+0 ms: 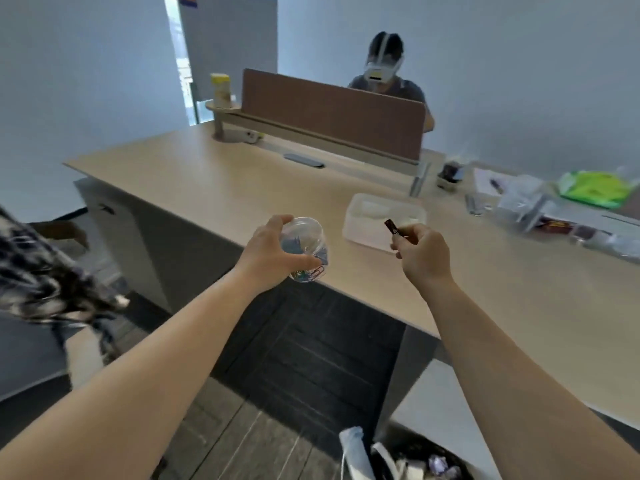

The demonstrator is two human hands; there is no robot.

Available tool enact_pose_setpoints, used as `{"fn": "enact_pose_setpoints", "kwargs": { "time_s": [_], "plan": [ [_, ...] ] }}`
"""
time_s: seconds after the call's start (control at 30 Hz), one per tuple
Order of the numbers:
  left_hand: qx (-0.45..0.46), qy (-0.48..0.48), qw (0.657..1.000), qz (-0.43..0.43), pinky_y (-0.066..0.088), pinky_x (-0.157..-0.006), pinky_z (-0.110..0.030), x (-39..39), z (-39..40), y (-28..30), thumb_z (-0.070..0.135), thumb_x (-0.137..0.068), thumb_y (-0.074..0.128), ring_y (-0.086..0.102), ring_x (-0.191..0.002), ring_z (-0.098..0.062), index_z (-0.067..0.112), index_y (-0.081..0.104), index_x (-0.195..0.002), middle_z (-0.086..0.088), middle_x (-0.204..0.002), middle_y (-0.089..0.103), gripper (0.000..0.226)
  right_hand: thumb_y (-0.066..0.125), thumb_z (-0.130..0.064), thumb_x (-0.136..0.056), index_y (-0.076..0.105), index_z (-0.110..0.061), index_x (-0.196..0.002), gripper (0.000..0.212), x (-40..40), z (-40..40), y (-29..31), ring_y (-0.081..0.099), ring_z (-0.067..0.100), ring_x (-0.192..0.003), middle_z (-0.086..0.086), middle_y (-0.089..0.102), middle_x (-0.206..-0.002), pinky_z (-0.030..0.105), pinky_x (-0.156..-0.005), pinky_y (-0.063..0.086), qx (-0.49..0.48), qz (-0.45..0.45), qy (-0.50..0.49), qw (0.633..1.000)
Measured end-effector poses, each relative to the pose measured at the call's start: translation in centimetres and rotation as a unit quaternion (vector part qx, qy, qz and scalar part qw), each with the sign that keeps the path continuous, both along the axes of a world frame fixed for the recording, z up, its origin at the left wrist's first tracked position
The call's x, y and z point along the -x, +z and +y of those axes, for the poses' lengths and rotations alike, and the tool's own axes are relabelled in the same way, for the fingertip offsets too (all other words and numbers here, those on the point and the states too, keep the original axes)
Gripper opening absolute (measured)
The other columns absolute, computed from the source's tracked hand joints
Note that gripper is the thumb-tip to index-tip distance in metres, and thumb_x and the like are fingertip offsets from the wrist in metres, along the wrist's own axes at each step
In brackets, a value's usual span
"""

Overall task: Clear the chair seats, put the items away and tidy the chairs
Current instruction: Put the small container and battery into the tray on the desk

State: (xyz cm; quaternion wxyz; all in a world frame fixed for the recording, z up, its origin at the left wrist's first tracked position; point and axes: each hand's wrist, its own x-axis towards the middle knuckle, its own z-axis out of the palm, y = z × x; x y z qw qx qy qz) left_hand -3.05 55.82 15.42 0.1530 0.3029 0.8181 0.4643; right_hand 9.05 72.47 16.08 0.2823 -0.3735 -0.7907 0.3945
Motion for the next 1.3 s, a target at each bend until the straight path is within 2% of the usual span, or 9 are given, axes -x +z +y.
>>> {"fn": "enact_pose_setpoints", "kwargs": {
  "time_s": [0.37, 0.47, 0.57, 0.73, 0.83, 0.9, 1.0, 1.13, 1.3],
  "plan": [
    [0.022, -0.046, 0.998, 0.042, 0.045, -0.098, -0.041, -1.3, 15.3, 2.5, 0.018, -0.069, 0.076, 0.047, -0.119, -0.031, 0.016, 0.034, -0.135, -0.015, -0.137, 0.043, 0.079, 0.057, -0.011, -0.085, 0.064, 0.0, -0.103, 0.022, -4.8, 12.6, 0.2, 0.053, 0.022, -0.084, 0.021, 0.068, -0.102, 0.026, -0.073, 0.037, 0.02, 0.017, -0.083, 0.996],
    [0.029, -0.055, 0.997, 0.041, 0.046, -0.096, -0.041, 1.0, 18.3, 1.6, 0.018, -0.068, 0.076, 0.049, -0.115, -0.032, 0.015, 0.035, -0.133, -0.017, -0.133, 0.047, 0.077, 0.057, -0.011, -0.085, 0.064, -0.002, -0.102, 0.02, -3.0, 14.8, -0.9, 0.054, 0.022, -0.085, 0.021, 0.068, -0.106, 0.028, -0.076, 0.039, 0.029, 0.017, -0.089, 0.995],
    [0.039, -0.068, 0.996, 0.035, 0.045, -0.086, -0.035, 4.4, 21.3, 0.4, 0.02, -0.068, 0.076, 0.05, -0.114, -0.031, 0.015, 0.036, -0.132, -0.016, -0.132, 0.049, 0.077, 0.057, -0.01, -0.085, 0.064, -0.001, -0.102, 0.02, 0.4, 17.1, -2.1, 0.055, 0.022, -0.086, 0.021, 0.068, -0.107, 0.031, -0.079, 0.043, 0.031, 0.016, -0.093, 0.995],
    [0.059, -0.092, 0.994, 0.008, 0.042, -0.086, -0.034, 11.7, 28.5, -2.3, 0.022, -0.067, 0.078, 0.047, -0.113, -0.028, 0.014, 0.035, -0.132, -0.013, -0.135, 0.041, 0.078, 0.057, -0.008, -0.084, 0.064, -0.002, -0.101, 0.019, 7.1, 21.5, -4.6, 0.055, 0.021, -0.085, 0.018, 0.069, -0.105, 0.03, -0.08, 0.043, 0.062, 0.007, -0.125, 0.99],
    [0.086, -0.108, 0.99, -0.015, 0.042, -0.08, -0.03, 14.9, 32.8, -4.1, 0.02, -0.067, 0.078, 0.044, -0.109, -0.025, 0.009, 0.036, -0.131, -0.013, -0.135, 0.036, 0.078, 0.058, -0.007, -0.083, 0.064, -0.001, -0.1, 0.019, 10.4, 24.4, -5.9, 0.056, 0.021, -0.084, 0.018, 0.069, -0.102, 0.033, -0.083, 0.046, 0.083, -0.005, -0.154, 0.985],
    [0.121, -0.13, 0.984, 0.003, 0.044, -0.09, -0.034, 16.5, 35.5, -5.7, 0.024, -0.066, 0.079, 0.044, -0.117, -0.028, 0.008, 0.036, -0.131, -0.013, -0.135, 0.036, 0.08, 0.059, -0.008, -0.083, 0.064, 0.0, -0.1, 0.019, 11.9, 26.0, -6.8, 0.057, 0.021, -0.084, 0.015, 0.068, -0.097, 0.033, -0.08, 0.046, 0.096, -0.006, -0.174, 0.98],
    [0.186, -0.176, 0.965, 0.05, 0.036, -0.103, -0.037, 17.9, 38.9, -8.4, 0.035, -0.068, 0.076, 0.038, -0.126, -0.03, 0.006, 0.035, -0.134, -0.013, -0.138, 0.039, 0.083, 0.059, -0.01, -0.083, 0.064, -0.002, -0.101, 0.02, 13.3, 27.7, -8.1, 0.057, 0.019, -0.085, 0.006, 0.062, -0.089, 0.029, -0.077, 0.044, 0.107, -0.015, -0.19, 0.976],
    [0.246, -0.216, 0.942, 0.075, 0.032, -0.107, -0.04, 18.8, 42.0, -11.2, 0.038, -0.071, 0.072, 0.033, -0.132, -0.032, 0.01, 0.03, -0.139, -0.013, -0.144, 0.034, 0.085, 0.058, -0.01, -0.084, 0.064, -0.005, -0.104, 0.021, 14.0, 29.3, -9.7, 0.056, 0.016, -0.086, 0.001, 0.06, -0.088, 0.026, -0.076, 0.043, 0.118, -0.031, -0.205, 0.971],
    [0.292, -0.249, 0.917, 0.112, 0.035, -0.102, -0.039, 19.6, 43.8, -13.3, 0.029, -0.075, 0.07, 0.037, -0.127, -0.034, 0.009, 0.032, -0.137, -0.016, -0.14, 0.036, 0.076, 0.061, -0.011, -0.084, 0.065, -0.006, -0.099, 0.017, 14.1, 30.5, -11.0, 0.058, 0.015, -0.083, -0.001, 0.062, -0.084, 0.022, -0.067, 0.044, 0.126, -0.027, -0.219, 0.967]
  ]
}}
